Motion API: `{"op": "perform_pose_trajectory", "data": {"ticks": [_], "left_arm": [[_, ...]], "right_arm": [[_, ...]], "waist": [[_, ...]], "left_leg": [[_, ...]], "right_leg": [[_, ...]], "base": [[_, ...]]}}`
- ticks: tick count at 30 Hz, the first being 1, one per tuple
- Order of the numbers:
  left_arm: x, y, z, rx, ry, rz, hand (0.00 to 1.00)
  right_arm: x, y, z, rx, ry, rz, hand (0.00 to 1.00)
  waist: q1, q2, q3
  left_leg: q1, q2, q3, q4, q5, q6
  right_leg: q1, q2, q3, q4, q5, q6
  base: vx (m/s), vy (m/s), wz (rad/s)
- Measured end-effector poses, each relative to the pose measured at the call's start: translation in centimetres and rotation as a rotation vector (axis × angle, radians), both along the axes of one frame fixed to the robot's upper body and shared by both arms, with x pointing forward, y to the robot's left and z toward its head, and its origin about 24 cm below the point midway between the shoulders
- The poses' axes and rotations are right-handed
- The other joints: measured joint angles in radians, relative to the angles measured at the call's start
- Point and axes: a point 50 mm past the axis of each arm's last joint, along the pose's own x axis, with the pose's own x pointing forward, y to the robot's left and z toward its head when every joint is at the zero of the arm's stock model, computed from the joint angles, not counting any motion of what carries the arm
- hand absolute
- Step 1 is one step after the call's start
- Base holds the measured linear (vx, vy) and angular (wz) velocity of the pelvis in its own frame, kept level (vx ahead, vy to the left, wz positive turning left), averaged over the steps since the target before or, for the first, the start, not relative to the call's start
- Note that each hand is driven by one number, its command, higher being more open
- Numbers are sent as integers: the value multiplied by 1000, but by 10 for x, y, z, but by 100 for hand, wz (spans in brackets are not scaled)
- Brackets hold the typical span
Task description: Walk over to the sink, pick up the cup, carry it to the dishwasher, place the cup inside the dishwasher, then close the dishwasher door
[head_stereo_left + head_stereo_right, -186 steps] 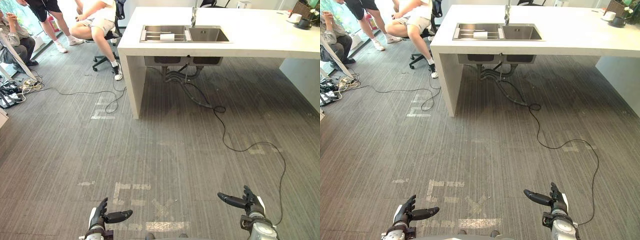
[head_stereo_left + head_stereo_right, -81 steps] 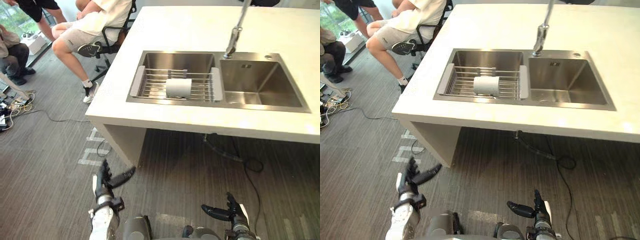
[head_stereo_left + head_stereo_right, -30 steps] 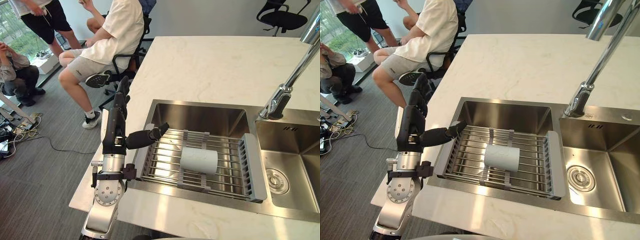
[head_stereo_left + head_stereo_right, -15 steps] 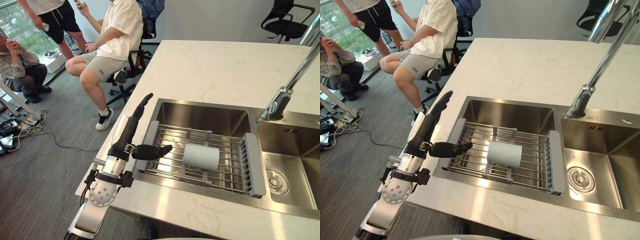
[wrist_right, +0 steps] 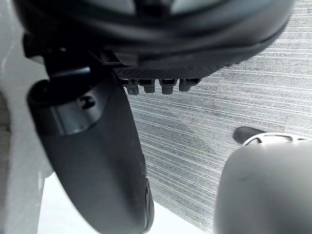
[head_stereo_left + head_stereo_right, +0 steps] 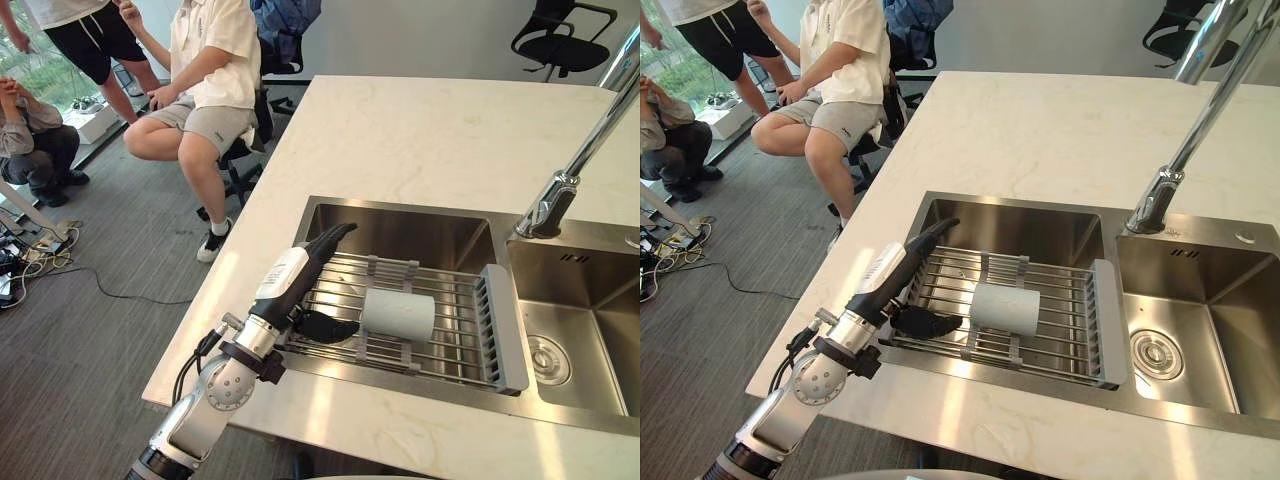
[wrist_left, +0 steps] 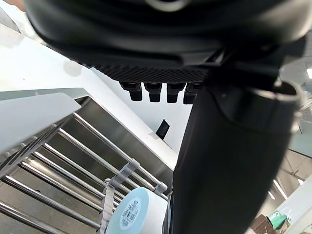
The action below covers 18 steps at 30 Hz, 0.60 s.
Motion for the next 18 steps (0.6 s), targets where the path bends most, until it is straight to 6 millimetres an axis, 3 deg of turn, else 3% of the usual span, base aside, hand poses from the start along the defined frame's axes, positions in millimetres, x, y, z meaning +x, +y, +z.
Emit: {"op": "perform_pose_trajectory", "data": {"ticks": [18], "left_arm": [[-4, -27, -5, 89, -32, -100, 100]], "right_arm": [[4, -4, 2, -15, -16, -18, 100]], "waist": [[-23, 24, 25]], "left_leg": [[11, 0, 0, 0, -1, -2]], "right_leg": [[20, 1, -1, -17, 7, 1]], "base": [[0, 0, 0]]}}
